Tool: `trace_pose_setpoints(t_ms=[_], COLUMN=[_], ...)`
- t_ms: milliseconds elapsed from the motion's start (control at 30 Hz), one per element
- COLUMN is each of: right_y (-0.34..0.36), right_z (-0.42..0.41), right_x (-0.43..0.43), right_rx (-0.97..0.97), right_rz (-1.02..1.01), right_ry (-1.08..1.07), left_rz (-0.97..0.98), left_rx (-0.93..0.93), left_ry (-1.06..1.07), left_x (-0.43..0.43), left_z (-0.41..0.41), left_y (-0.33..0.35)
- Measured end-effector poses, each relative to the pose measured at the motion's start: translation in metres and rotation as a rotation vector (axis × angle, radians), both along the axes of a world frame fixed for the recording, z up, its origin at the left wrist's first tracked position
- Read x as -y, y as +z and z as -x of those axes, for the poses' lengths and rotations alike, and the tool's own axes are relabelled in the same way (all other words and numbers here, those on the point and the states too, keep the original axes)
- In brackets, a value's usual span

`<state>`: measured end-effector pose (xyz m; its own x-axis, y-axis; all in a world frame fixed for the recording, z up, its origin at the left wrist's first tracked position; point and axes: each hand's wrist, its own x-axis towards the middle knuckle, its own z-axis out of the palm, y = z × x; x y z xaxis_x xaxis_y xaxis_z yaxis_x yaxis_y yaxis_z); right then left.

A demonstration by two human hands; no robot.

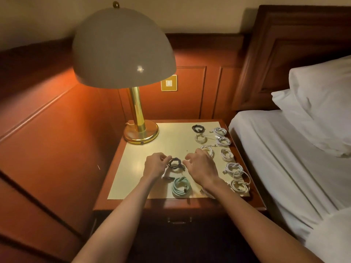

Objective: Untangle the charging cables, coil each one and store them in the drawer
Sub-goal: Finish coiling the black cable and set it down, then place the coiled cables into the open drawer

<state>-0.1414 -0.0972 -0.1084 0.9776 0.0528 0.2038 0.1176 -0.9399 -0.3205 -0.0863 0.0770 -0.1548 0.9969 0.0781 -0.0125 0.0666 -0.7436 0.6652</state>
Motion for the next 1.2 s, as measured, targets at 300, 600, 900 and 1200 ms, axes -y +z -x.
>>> trace_pose_setpoints(t_ms=[300,600,900,1200], right_y=[-0.038,-0.095,-0.091,-0.057], right_z=[0.141,0.145,0.156,0.185], right_x=[-0.023,-0.039,-0.038,-0.014], right_rx=[0.076,-0.567,-0.577,-0.567], right_rz=[-0.107,0.180,0.082,0.010], right_ry=[0.320,0.131,0.065,0.141], left_rz=[-0.306,-0.374,-0.405,-0.320], left_rx=[0.041,-0.049,-0.071,0.346], left_ry=[0.003,-0.114,-0.100,-0.260], left_x=[-0.057,-0.067,-0.069,-0.059], left_z=[0.078,0.141,0.139,0.192], left_y=[0.007,-0.018,-0.023,-0.007])
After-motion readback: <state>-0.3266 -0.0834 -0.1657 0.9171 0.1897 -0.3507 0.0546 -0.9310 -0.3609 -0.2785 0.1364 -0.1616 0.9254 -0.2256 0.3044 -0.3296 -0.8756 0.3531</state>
